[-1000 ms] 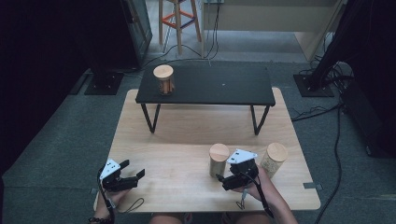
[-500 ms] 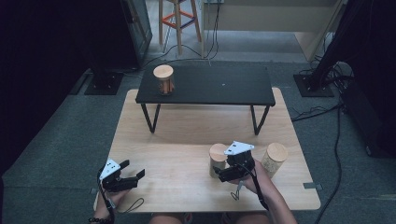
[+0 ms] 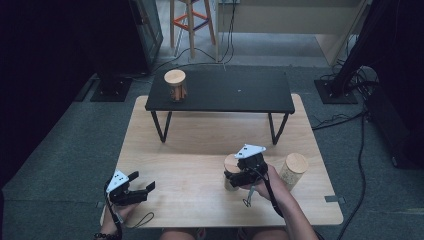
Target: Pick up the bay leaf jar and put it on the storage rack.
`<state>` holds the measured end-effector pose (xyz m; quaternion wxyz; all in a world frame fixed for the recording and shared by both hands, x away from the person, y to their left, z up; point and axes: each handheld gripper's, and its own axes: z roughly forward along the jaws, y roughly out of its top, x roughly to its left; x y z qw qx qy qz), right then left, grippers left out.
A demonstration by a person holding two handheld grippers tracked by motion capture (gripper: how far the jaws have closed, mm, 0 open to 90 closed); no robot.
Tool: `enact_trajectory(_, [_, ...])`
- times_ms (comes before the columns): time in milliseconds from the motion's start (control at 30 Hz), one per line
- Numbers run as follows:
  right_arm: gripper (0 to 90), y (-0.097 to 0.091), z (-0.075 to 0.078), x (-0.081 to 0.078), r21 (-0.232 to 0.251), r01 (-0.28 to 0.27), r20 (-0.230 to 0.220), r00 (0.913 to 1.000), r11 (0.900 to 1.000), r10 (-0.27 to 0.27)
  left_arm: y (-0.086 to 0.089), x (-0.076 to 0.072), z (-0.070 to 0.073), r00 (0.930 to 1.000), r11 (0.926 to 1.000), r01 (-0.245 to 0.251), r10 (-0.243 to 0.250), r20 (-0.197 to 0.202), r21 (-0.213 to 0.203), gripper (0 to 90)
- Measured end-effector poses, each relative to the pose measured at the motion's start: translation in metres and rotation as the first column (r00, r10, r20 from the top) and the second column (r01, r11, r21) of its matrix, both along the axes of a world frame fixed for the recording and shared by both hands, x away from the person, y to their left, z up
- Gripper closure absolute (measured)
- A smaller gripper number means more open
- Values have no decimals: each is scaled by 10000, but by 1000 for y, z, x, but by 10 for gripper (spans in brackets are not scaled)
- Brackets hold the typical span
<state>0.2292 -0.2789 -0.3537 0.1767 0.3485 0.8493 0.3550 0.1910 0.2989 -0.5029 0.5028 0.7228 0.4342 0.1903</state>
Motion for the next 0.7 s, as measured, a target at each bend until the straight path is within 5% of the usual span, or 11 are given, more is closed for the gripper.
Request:
enact_trajectory(267, [236, -2, 3, 13, 148, -95, -681, 9976, 9998, 105, 1, 0, 0, 10000, 10000, 44, -44, 7, -60, 112])
enact_trajectory(700, [243, 1, 11, 21, -236, -411, -901, 9952, 9989, 388, 2, 0, -1, 10000, 10000, 29, -29, 22, -86, 112])
